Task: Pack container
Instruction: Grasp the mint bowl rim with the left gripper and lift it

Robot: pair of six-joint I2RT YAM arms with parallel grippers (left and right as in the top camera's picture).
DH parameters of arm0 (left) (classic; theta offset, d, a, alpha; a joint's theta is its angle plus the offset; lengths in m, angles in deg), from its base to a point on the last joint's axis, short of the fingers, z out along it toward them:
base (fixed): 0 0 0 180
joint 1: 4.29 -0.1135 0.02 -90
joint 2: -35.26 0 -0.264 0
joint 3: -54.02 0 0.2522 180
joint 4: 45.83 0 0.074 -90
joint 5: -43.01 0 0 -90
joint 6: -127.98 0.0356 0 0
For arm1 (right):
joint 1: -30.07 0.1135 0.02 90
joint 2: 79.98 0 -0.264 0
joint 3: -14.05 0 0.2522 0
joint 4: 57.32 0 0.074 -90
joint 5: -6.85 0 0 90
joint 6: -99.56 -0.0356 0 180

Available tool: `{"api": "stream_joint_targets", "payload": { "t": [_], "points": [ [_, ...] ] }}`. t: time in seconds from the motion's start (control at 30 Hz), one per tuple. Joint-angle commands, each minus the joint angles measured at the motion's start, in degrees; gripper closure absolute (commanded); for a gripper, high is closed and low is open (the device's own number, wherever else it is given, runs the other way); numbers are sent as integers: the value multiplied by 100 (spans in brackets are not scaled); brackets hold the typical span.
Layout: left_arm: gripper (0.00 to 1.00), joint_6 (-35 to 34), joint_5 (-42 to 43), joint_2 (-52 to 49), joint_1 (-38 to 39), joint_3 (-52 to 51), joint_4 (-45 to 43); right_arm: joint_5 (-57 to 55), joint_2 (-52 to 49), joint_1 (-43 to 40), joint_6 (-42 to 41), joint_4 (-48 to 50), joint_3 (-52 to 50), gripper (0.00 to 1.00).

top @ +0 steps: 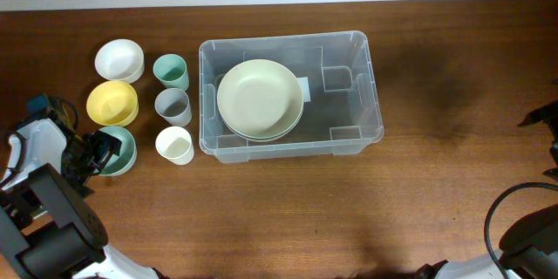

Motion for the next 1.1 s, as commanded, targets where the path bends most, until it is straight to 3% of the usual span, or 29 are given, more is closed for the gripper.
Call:
{"api": "stream_joint_targets", "payload": {
  "t": [0.0, 0.13, 0.23, 0.4, 0.63, 1.07],
  "points": [
    [4, -72, 68, -103, -24, -103, -164, -26, 17, -11, -50, 2, -37, 1],
    [5, -68, 66, -122, -24, -138, -203, -26, 17, -11, -50, 2, -37, 1],
    [16, -70, 68, -127, -24, -138, -225, -26, 17, -11, -50, 2, -37, 1],
    [20, -70, 66, -127, -24, -168, -249, -26, 17, -11, -50, 2, -37, 1],
    [45, -70, 66, -127, -24, -435, -428, -26, 17, -11, -50, 2, -37, 1],
    [65, -22, 44, -127, -24, -485, -507, -26, 17, -11, -50, 2, -37, 1]
  ]
}}
